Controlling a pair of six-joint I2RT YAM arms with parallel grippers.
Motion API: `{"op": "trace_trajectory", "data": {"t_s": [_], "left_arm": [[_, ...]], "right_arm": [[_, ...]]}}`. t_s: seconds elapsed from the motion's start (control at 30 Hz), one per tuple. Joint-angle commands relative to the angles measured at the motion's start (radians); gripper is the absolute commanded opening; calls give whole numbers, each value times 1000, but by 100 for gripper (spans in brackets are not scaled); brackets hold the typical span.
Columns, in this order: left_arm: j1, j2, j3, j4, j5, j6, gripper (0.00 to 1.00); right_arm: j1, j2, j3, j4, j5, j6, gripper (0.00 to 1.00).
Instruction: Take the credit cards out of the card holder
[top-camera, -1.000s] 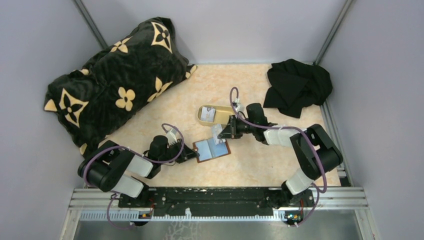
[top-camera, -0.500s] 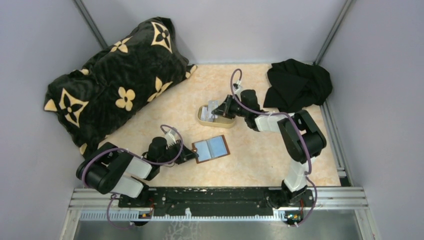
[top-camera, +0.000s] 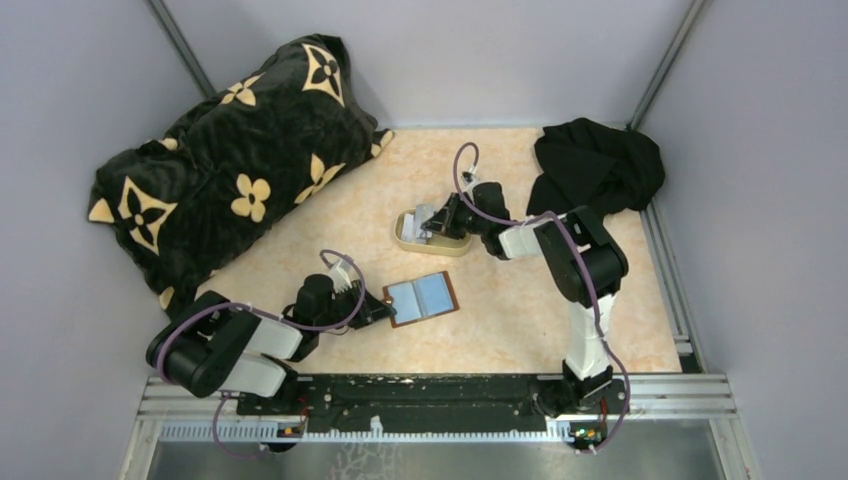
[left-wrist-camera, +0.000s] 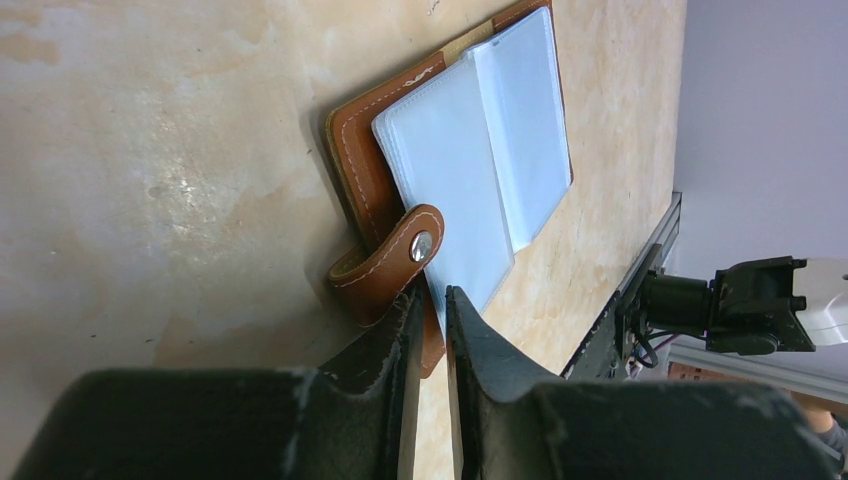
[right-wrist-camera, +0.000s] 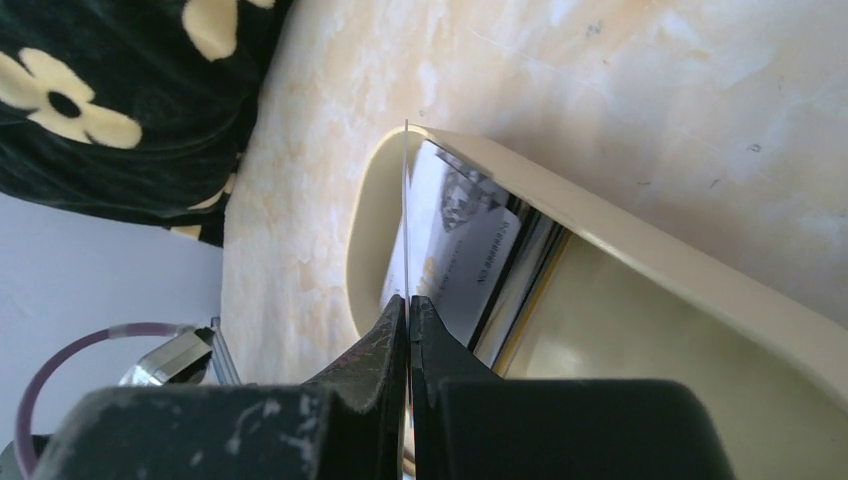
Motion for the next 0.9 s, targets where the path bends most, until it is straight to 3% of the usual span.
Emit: {"op": "trace_trajectory", "data": {"t_s": [0.0,0.53,0.7,0.87], "left_arm": [[-3,32,-26,-114,-51,36,23],[-2,94,-17,-57,-32,22,22],[-3,67,-8,-87,-47,29,24],[-3,48,-2,-107,-49,33,24]], "right_arm": [[13,35,36,84,-14,14,0],[41,100,90,21,-50,-2,0],[41,69,93,-26,-42,-32,17],[41,15,89,-90,-25,-84,24]]}}
